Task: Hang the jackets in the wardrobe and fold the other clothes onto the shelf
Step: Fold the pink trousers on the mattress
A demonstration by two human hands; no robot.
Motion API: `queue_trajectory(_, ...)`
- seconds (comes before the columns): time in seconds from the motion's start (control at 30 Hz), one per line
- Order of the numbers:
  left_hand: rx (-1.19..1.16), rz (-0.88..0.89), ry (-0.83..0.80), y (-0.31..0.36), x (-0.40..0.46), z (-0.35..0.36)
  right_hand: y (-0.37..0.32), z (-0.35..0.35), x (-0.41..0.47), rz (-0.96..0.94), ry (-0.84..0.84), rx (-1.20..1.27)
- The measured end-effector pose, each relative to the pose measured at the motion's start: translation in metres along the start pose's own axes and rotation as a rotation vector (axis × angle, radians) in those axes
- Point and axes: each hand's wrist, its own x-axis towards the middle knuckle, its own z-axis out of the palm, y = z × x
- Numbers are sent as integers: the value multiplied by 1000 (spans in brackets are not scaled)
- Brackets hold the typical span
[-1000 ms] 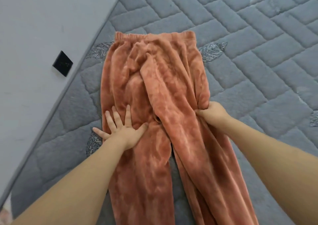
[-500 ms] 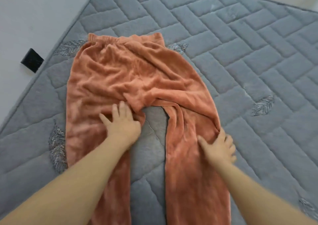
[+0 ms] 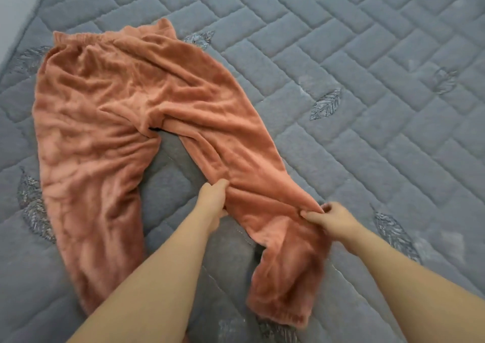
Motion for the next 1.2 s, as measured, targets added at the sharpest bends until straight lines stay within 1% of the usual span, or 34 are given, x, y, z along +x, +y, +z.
queue_trajectory(0.03, -38, -15, -32, -11, -3, 0, 9, -3, -4, 54, -138, -52)
queue_trajectory(0.1, -82, -28, -125, -33, -12, 3, 33, 3, -17, 157, -413, -249)
queue_trajectory(0.13, -88, -27, -173, -43, -16, 6, 44, 6, -23, 162, -470, -242)
queue_trajectory(0.17, -86, -29, -209, -52, -21, 11, 52, 6, -28, 158, -478, -125)
queue_trajectory(0.23, -81, -61, -250, -65, -29, 24, 68, -4, -30, 160, -449, 220)
queue_trajectory(0.27, -88, -93, -260, -69, -32, 31, 75, -13, -30, 177, -461, 378)
queue_trajectory(0.3, -103, -130, -255, -73, -36, 38, 81, -24, -30, 197, -475, 473)
queue_trajectory(0.33, -130, -163, -235, -77, -39, 46, 88, -34, -31, 201, -470, 472)
queue_trajectory(0.37, -154, -187, -209, -83, -42, 53, 94, -45, -32, 183, -429, 383)
queue_trajectory(0.4, -165, -197, -187, -89, -47, 61, 99, -55, -32, 143, -343, 225)
queue_trajectory(0.5, -88, -189, -103, -106, -62, 84, 107, -81, -25, 24, 33, -376)
queue_trajectory(0.53, -49, -170, -73, -110, -65, 90, 106, -83, -26, 9, 119, -510)
queue_trajectory(0.57, -2, -145, -42, -112, -66, 93, 105, -82, -27, 9, 158, -573)
queue_trajectory(0.63, 97, -111, 1, -110, -67, 96, 103, -68, -35, 47, 193, -615)
queue_trajectory(0.67, 155, -106, 8, -107, -68, 93, 101, -58, -41, 37, 246, -652)
queue_trajectory(0.7, 228, -104, 0, -103, -68, 89, 99, -46, -48, -15, 315, -709)
queue_trajectory(0.73, 299, -98, -14, -99, -68, 82, 96, -32, -55, -112, 380, -760)
queue_trajectory(0.77, 361, -81, -21, -94, -68, 73, 91, -17, -63, -235, 411, -787)
queue_trajectory(0.8, 422, -43, -14, -89, -69, 61, 85, 0, -70, -361, 402, -782)
queue_trajectory(0.83, 497, 20, 16, -83, -69, 45, 78, 21, -79, -465, 363, -753)
queue_trajectory(0.87, 592, 104, 63, -77, -69, 28, 71, 43, -86, -526, 297, -703)
queue_trajectory(0.9, 700, 190, 117, -71, -69, 7, 63, 66, -93, -535, 194, -623)
queue_trajectory(0.97, 870, 336, 234, -57, -71, -39, 47, 115, -108, -461, -86, -449)
queue_trajectory(1.03, 962, 419, 336, -45, -71, -87, 31, 166, -122, -381, -320, -370)
queue_trajectory(1.13, 990, 431, 471, -36, -69, -153, 3, 236, -142, -237, -536, -295)
queue_trajectory(1.17, 991, 423, 514, -35, -68, -172, -6, 255, -147, -196, -587, -285)
queue_trajectory(1.2, 992, 411, 554, -36, -67, -190, -15, 273, -151, -180, -597, -328)
